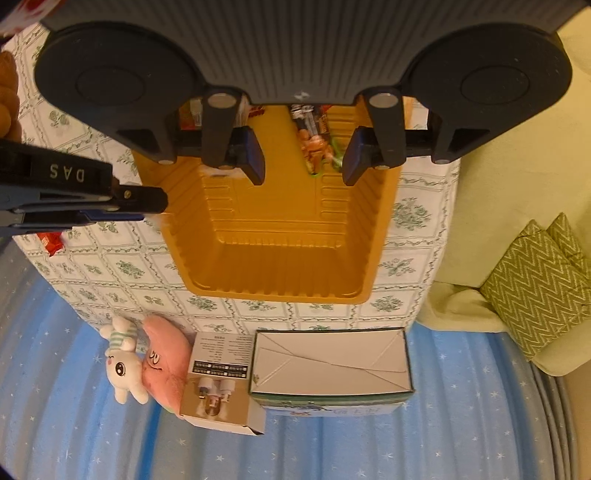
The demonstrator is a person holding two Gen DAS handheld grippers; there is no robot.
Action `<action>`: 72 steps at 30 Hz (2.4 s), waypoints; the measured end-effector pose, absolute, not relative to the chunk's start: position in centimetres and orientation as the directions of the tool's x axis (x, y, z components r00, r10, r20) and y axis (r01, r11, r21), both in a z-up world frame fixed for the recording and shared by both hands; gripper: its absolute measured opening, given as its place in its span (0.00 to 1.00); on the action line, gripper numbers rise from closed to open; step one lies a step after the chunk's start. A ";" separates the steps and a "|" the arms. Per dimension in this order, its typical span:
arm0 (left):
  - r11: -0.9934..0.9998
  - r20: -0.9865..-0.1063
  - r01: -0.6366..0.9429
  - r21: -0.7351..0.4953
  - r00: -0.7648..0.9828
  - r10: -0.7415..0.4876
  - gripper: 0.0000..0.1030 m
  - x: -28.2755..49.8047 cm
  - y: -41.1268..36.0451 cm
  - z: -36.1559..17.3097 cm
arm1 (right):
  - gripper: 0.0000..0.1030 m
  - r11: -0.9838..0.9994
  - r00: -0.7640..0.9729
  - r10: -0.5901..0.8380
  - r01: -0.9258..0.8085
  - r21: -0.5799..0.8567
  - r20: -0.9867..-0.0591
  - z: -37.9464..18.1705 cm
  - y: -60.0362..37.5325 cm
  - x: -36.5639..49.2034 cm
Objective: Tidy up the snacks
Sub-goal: 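Lower the clear packet and brown candy into the orange tray and open both grippers, then move both open grippers away from the tray toward the two red candies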
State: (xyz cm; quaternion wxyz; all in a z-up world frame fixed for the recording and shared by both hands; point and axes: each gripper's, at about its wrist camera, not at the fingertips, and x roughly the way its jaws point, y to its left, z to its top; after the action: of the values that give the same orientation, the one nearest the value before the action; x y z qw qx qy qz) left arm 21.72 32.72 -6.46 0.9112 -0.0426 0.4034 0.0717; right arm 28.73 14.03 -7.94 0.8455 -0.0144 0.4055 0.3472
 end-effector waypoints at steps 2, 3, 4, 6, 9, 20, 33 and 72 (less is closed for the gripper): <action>0.986 -0.740 -0.167 -0.014 0.665 0.102 0.41 21.3 32.8 -6.2 | 0.21 0.755 0.425 0.579 -0.601 0.261 -0.696 -7.9 14.1 28.7; 0.986 -0.739 -0.167 -0.013 0.666 0.103 0.41 21.0 32.8 -6.1 | 0.21 0.754 0.423 0.581 -0.602 0.264 -0.695 -7.9 14.1 28.6; 0.986 -0.737 -0.166 -0.011 0.668 0.104 0.41 20.8 32.7 -6.0 | 0.21 0.753 0.422 0.583 -0.602 0.266 -0.694 -7.9 14.2 28.6; 0.986 -0.732 -0.165 -0.007 0.672 0.107 0.41 20.4 32.7 -5.8 | 0.21 0.750 0.419 0.588 -0.603 0.272 -0.692 -7.7 14.3 28.5; 0.986 -0.726 -0.168 0.000 0.678 0.115 0.41 19.9 32.6 -5.6 | 0.21 0.745 0.410 0.598 -0.602 0.288 -0.689 -7.6 14.5 28.6; 0.981 -0.704 -0.193 0.003 0.696 0.139 0.55 17.6 32.3 -5.1 | 0.44 0.728 0.434 0.651 -0.589 0.351 -0.623 -6.1 13.5 28.3; 0.977 -0.678 -0.211 -0.044 0.725 0.126 0.57 13.4 28.7 -2.7 | 0.44 0.814 0.538 0.543 -0.527 0.245 -0.645 -3.9 6.5 22.6; 0.990 -0.640 -0.082 -0.118 0.769 -0.012 0.56 7.3 12.1 1.4 | 0.44 0.919 0.627 0.389 -0.312 0.240 -0.675 -1.5 -11.7 14.1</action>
State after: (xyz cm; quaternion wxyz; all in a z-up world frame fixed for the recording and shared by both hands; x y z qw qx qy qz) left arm 7.27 12.05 1.36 0.9378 -0.0695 0.3396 0.0187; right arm 14.14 -11.66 -1.48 0.9005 0.0500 0.3857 0.1946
